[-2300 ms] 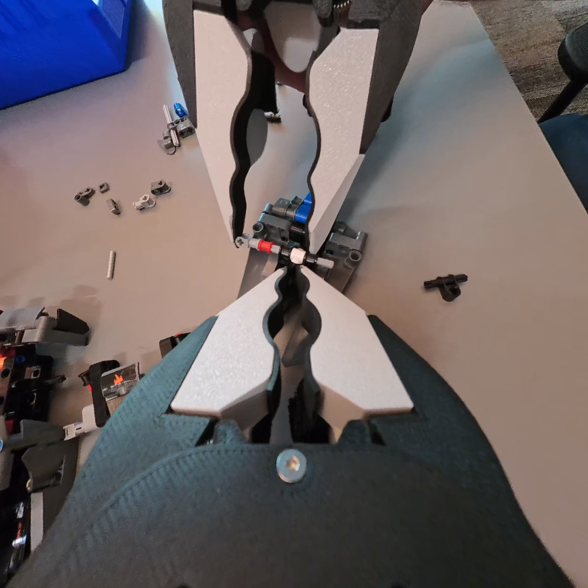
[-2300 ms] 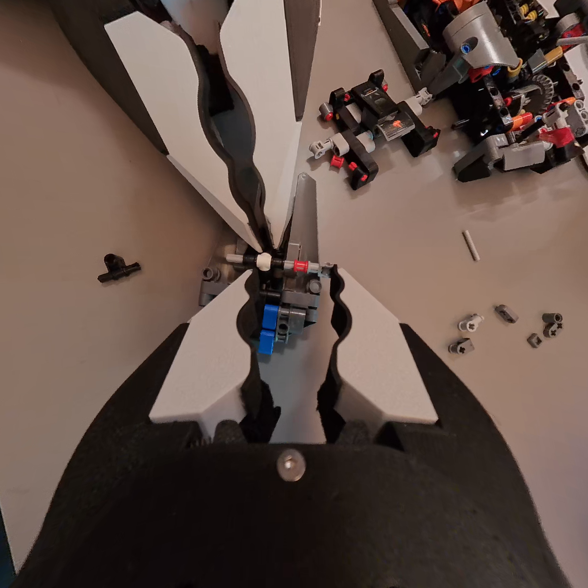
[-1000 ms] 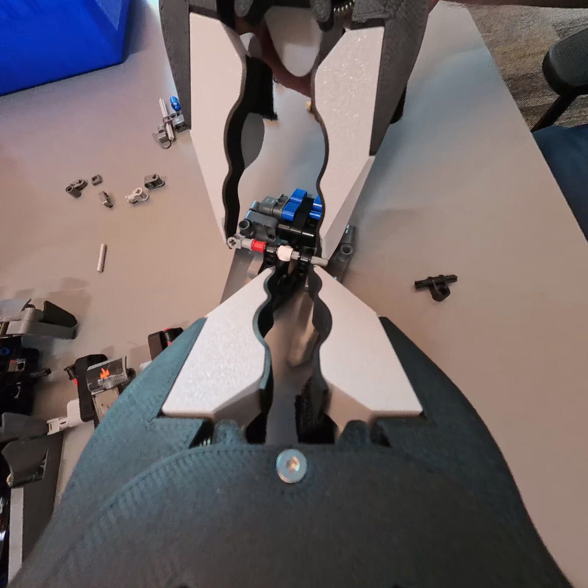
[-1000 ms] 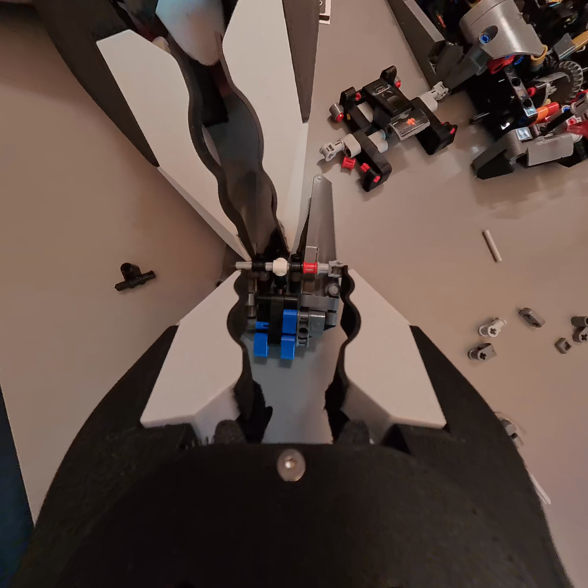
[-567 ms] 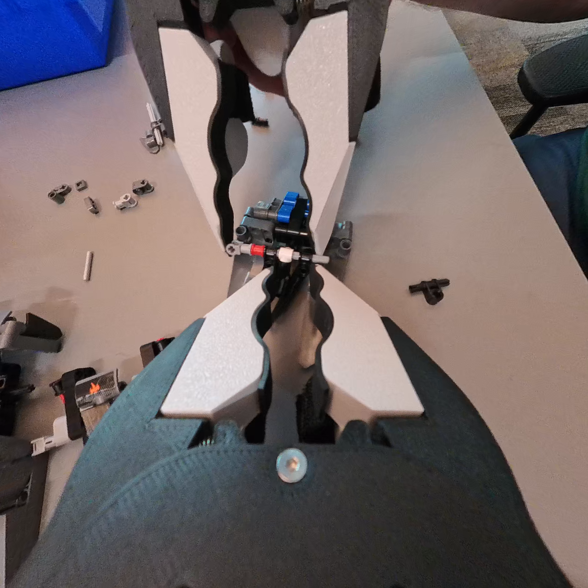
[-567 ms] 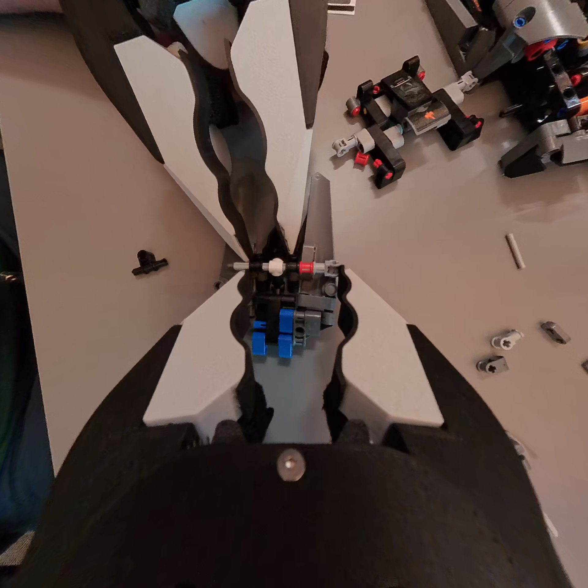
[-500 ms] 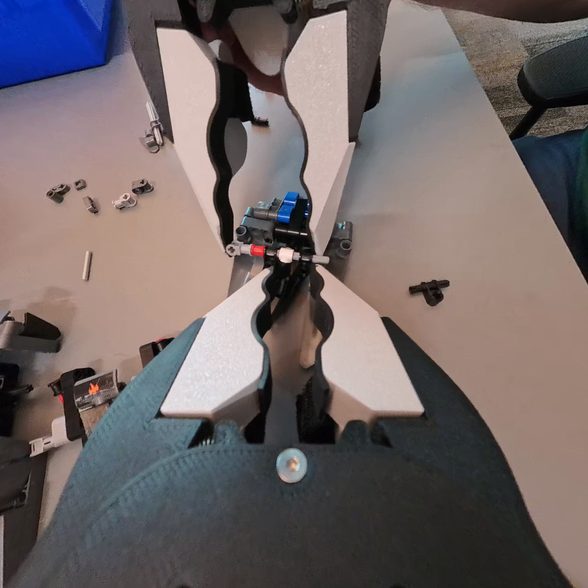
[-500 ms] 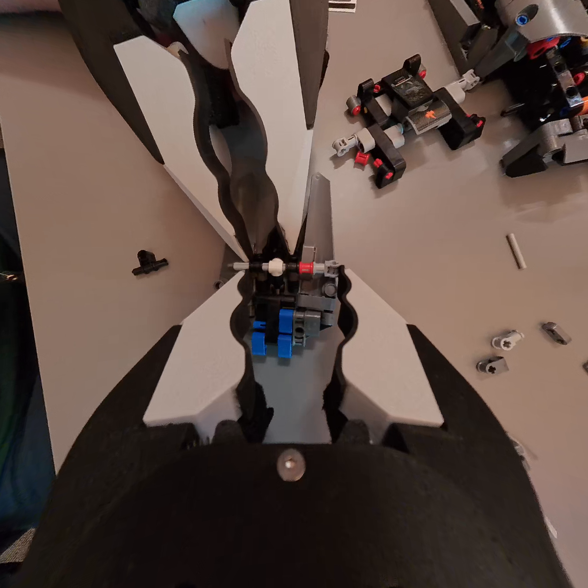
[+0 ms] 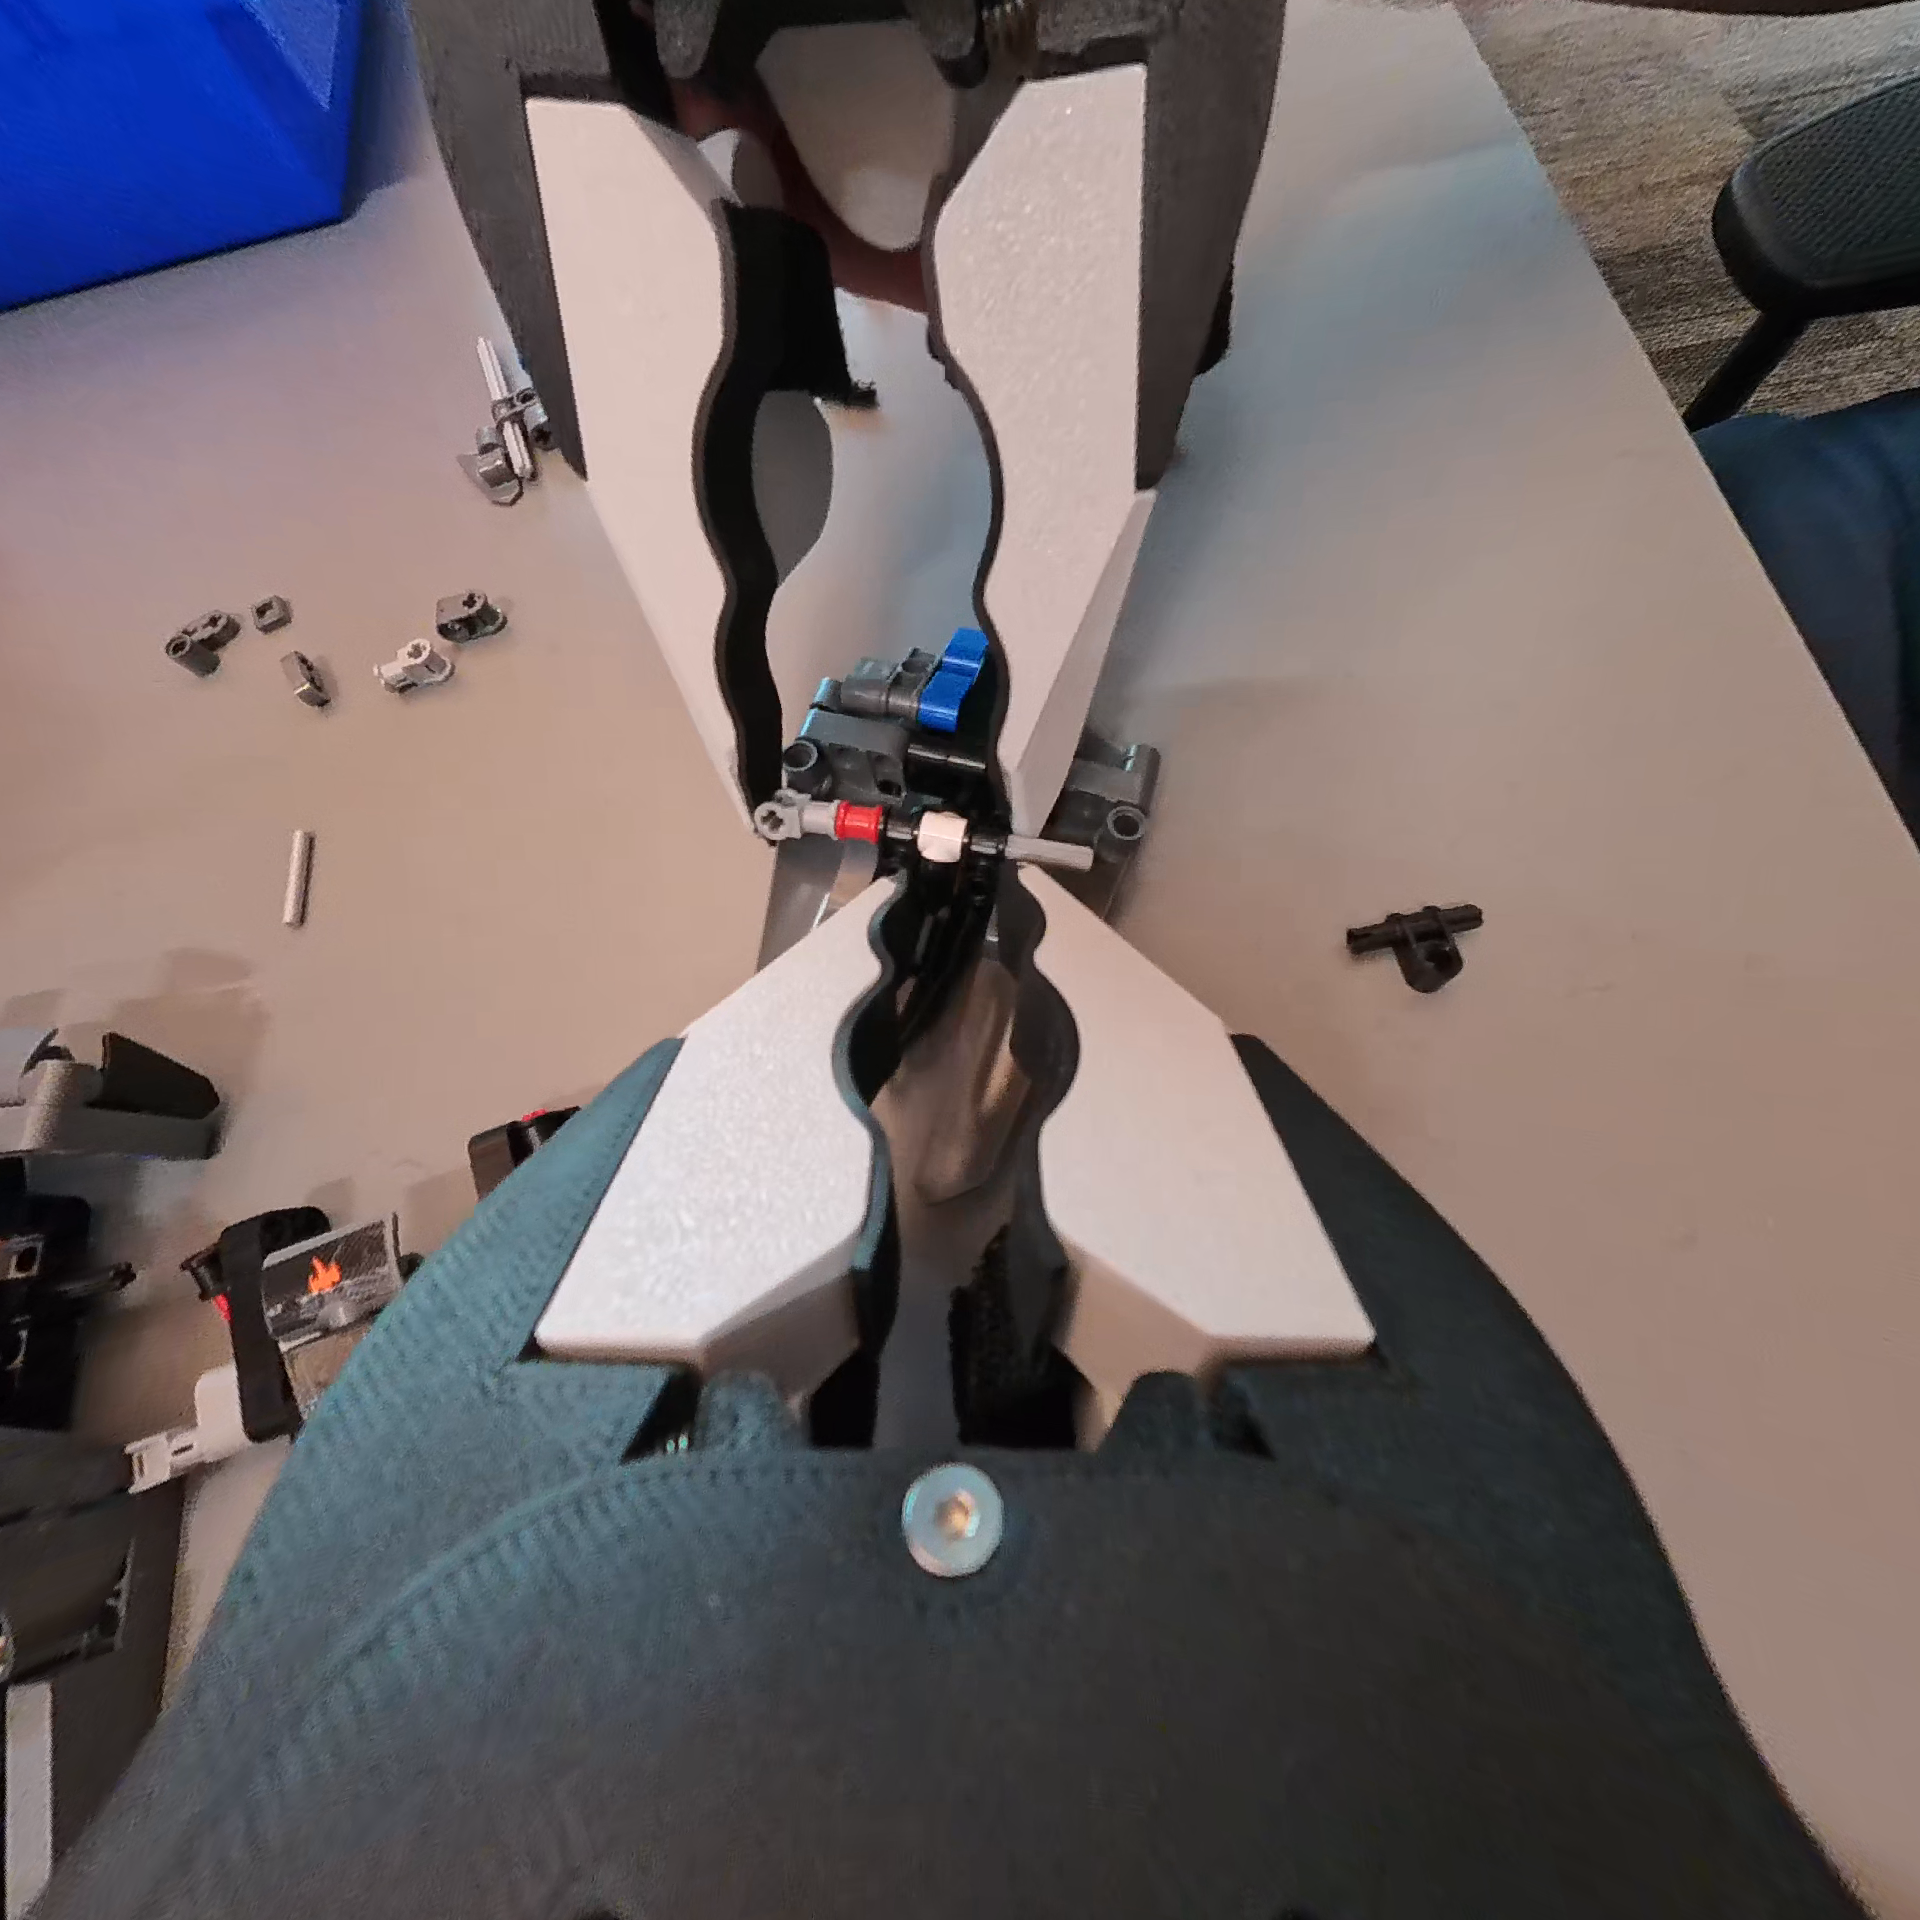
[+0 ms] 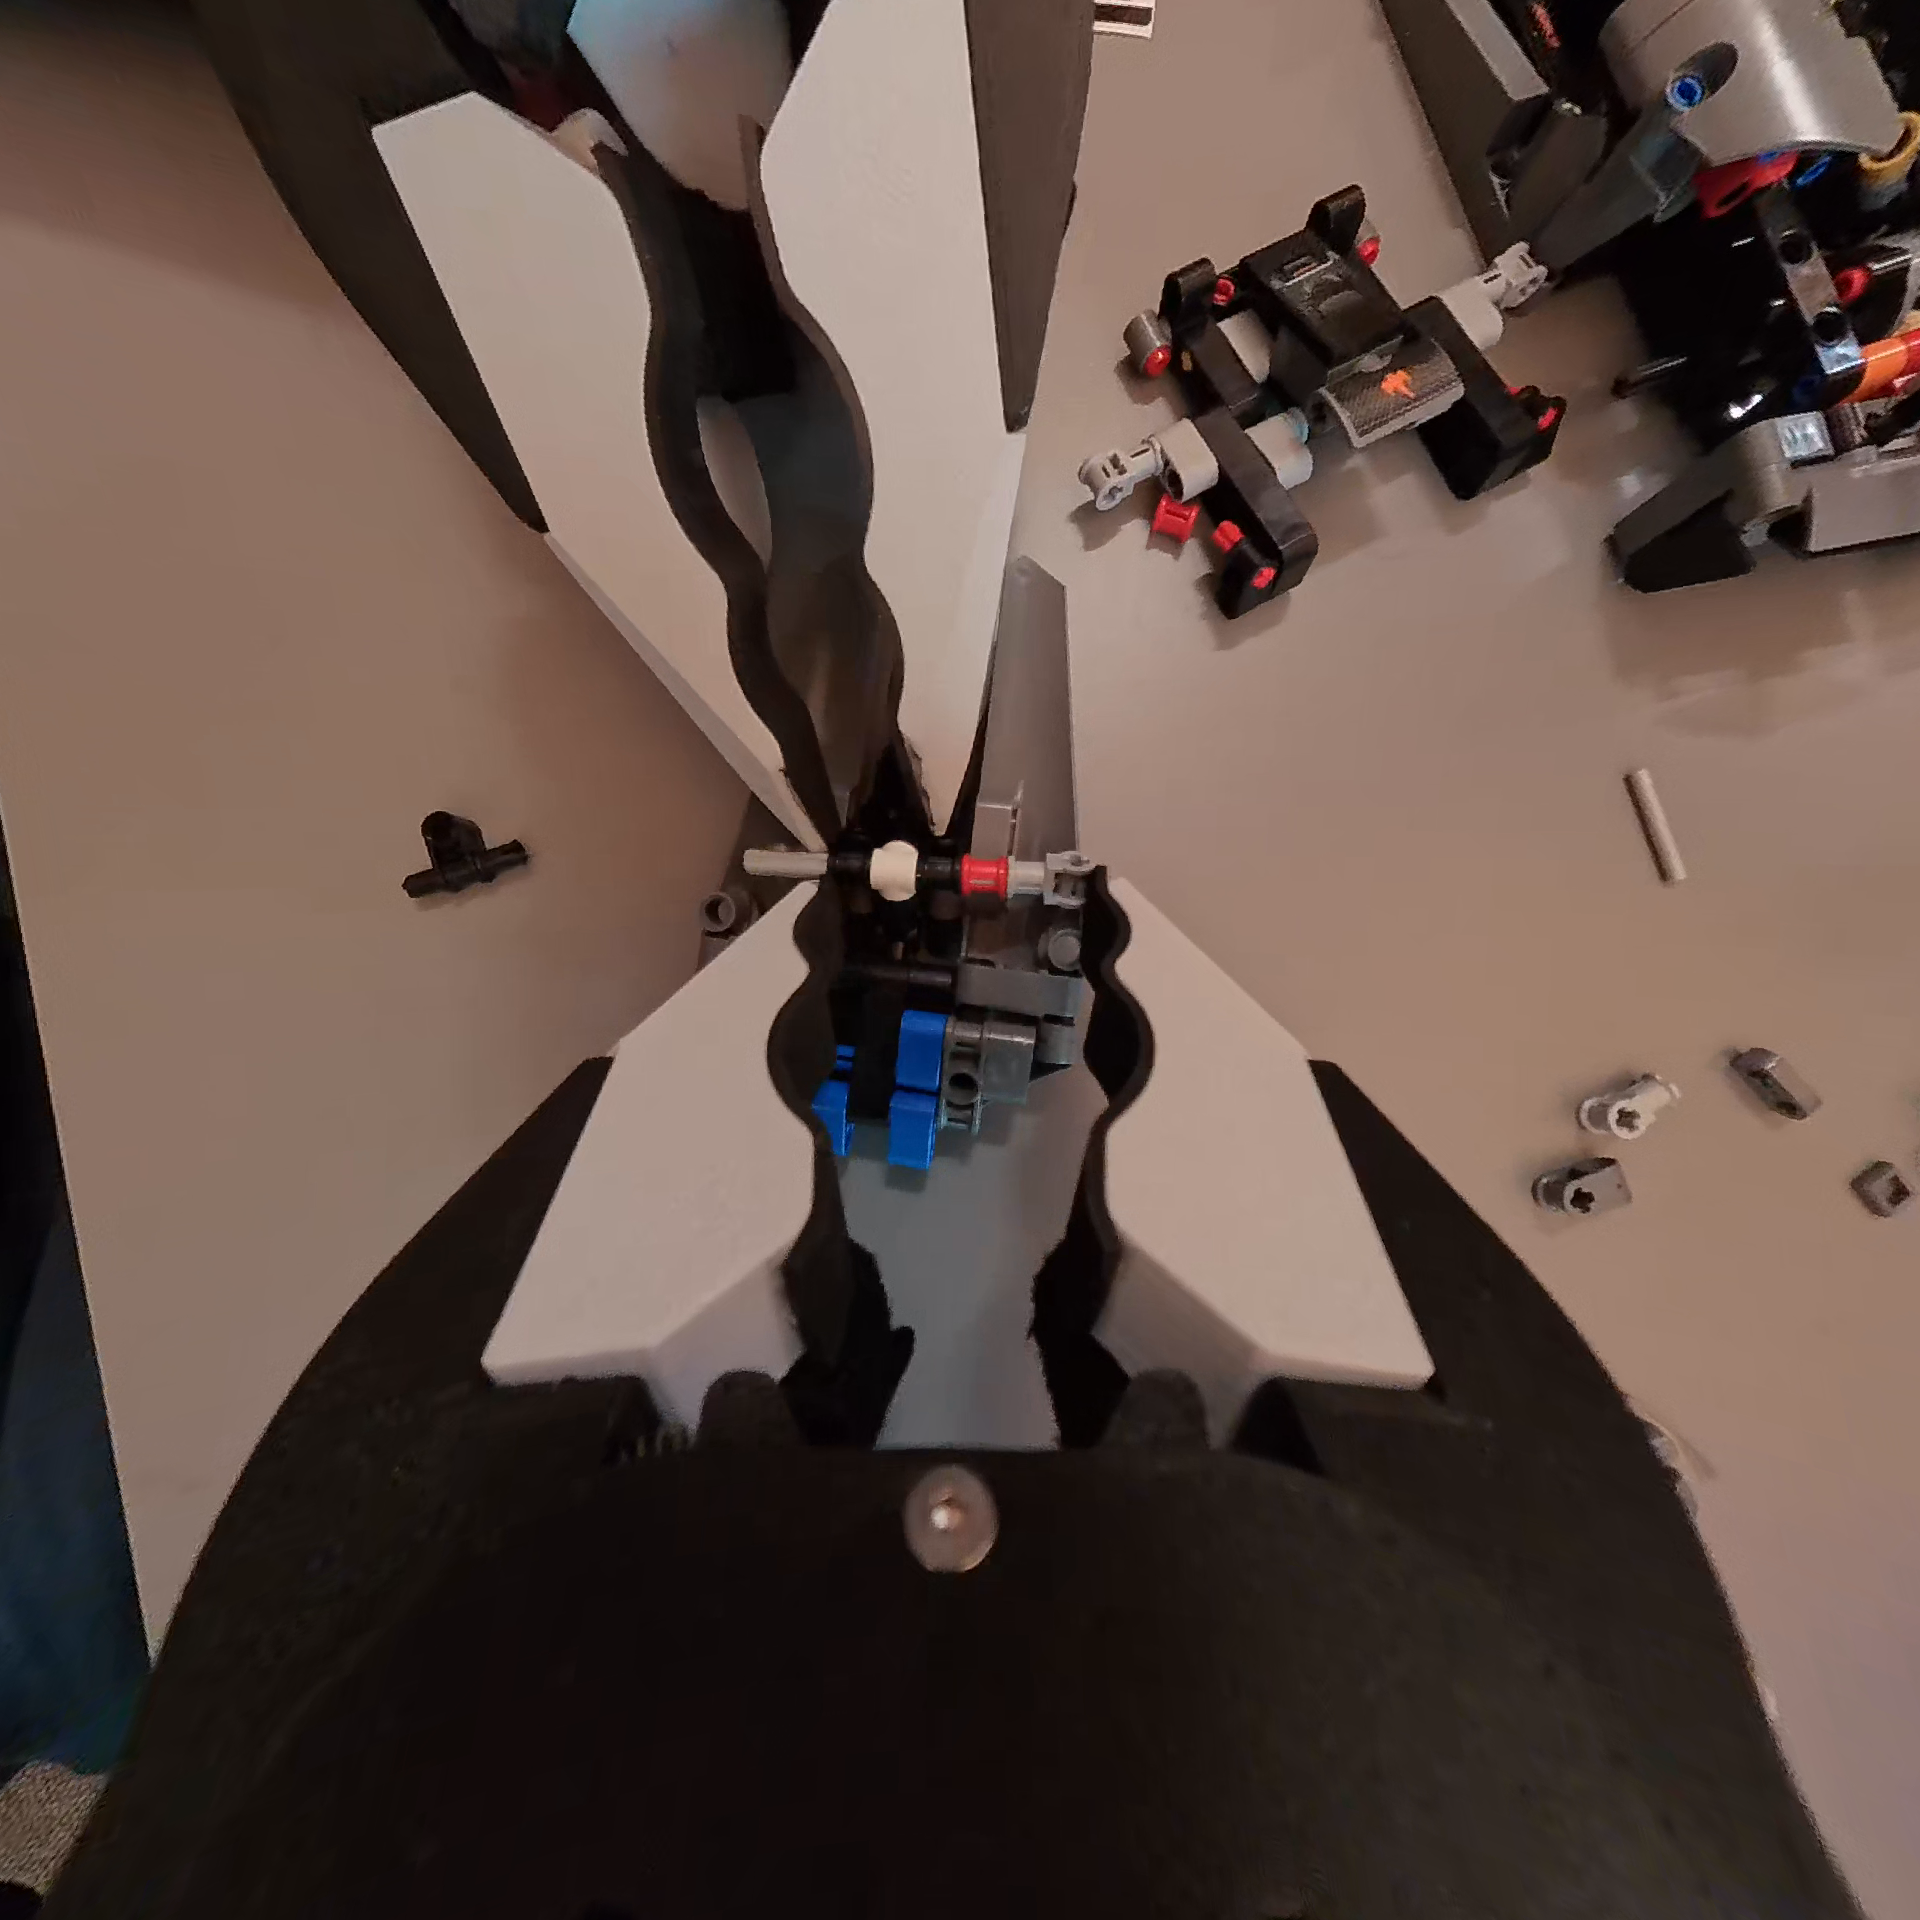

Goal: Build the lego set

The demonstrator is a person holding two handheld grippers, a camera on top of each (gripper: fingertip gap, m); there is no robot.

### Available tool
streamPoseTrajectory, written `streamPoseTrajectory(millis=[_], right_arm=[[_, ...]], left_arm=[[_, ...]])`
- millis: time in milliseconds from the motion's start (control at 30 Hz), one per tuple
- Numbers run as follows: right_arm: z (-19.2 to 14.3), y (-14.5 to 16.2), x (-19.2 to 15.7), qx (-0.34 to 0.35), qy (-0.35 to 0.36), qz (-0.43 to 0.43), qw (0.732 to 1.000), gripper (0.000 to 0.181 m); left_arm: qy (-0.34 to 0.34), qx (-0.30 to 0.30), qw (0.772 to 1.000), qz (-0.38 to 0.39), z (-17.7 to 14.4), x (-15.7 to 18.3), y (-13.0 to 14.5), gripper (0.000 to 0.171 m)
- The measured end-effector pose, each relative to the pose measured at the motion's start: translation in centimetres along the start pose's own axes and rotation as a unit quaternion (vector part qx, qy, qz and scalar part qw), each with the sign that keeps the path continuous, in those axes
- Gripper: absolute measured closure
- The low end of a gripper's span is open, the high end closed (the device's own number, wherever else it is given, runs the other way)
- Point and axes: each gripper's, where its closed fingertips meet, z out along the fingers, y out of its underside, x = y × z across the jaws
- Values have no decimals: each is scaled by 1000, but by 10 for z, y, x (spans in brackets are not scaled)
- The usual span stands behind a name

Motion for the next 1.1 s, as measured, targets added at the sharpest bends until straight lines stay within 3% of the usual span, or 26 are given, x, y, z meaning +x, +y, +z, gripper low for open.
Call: streamPoseTrajectory(millis=[200,333,500,633,767,933,1033,1100], right_arm=[[-7,-3,4,54,22,22,998,144],[-9,4,3,55,42,23,997,144],[-29,-5,9,112,92,18,989,145],[-42,-13,8,154,142,-20,978,145],[-62,-26,11,181,214,-58,958,144],[-84,-47,5,190,302,-152,922,144],[-91,-55,1,176,340,-196,903,144],[-97,-56,0,175,348,-201,899,144]], left_arm=[[-24,8,1000,-14,-13,-9,-3,147],[-54,-5,997,-46,-30,-14,7,138],[-110,-14,983,-147,-42,-14,21,127],[-81,58,966,-238,-34,2,7,126],[-21,191,927,-321,-44,0,-31,133],[-17,274,904,-327,-59,-6,-63,154],[-43,286,906,-308,-60,-11,-73,170],[-49,292,907,-301,-61,-13,-77,171]])
